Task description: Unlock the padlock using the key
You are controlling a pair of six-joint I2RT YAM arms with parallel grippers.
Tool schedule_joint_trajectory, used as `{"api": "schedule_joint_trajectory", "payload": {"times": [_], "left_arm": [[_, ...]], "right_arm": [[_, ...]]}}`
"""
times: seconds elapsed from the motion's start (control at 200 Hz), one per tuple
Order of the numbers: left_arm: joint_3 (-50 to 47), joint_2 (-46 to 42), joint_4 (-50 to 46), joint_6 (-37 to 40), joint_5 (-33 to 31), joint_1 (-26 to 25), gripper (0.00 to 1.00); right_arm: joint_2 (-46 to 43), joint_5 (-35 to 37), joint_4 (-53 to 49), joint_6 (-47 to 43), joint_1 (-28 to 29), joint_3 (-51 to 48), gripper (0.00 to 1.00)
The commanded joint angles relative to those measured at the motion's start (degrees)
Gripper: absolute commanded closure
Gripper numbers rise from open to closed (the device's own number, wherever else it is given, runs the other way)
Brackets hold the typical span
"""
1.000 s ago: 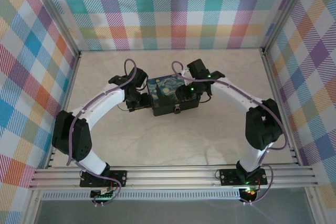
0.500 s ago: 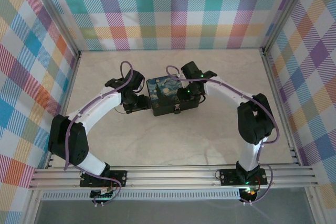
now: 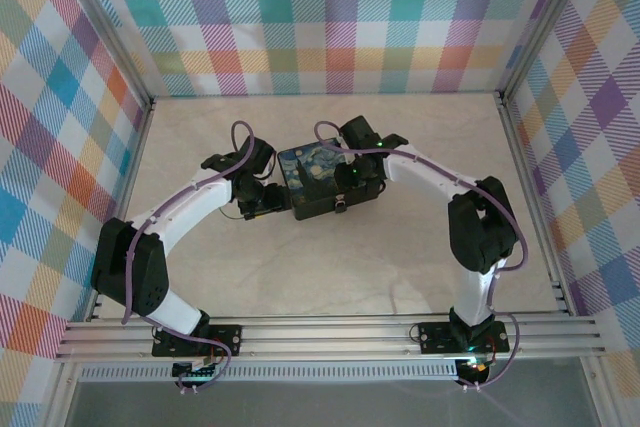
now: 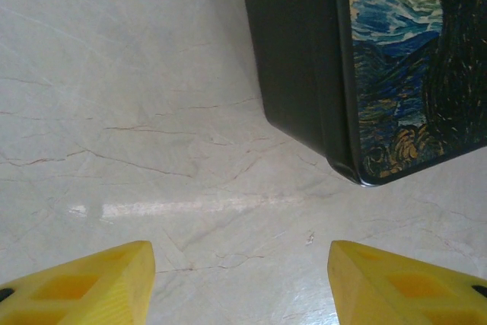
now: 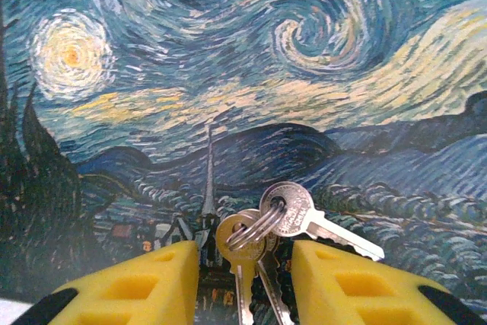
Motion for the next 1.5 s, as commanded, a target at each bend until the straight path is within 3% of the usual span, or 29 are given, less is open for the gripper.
{"api": "schedule_joint_trajectory", "payload": {"times": [0.0, 0.255, 0.66, 0.99, 1.185, 1.34, 1.495], "left_arm": [[-0.74, -1.41, 0.47, 0.09, 1.14, 0.66, 0.39], [-1.17, -2.32, 0.47, -0.97, 1.77, 0.6, 0.39], [0.89, -5.78, 8.45, -15.06, 6.6, -2.72, 0.4], [2.47, -0.53, 19.0, -21.59, 12.87, -5.63, 0.46], [0.95, 1.41, 27.74, -29.93, 17.5, -5.64, 0.51], [-0.16, 2.32, 33.35, -38.57, 17.6, -5.39, 0.49], [1.21, 3.14, 33.56, -40.16, 19.24, -5.02, 0.49]], "right_arm": [[3.29, 4.46, -2.68, 2.24, 0.85, 1.43, 0.7], [2.13, 4.68, -2.54, 8.12, 0.81, -2.03, 1.0], [-14.22, -12.31, 9.14, 24.48, 0.68, -11.16, 1.0], [-18.75, -21.85, 18.06, 33.17, 0.55, -16.78, 1.0], [-19.9, -26.51, 20.26, 34.32, -0.23, -17.76, 1.0], [-19.67, -28.65, 19.29, 32.25, -0.42, -16.84, 1.0], [-19.25, -29.72, 18.61, 30.44, -0.43, -16.54, 1.0]]}}
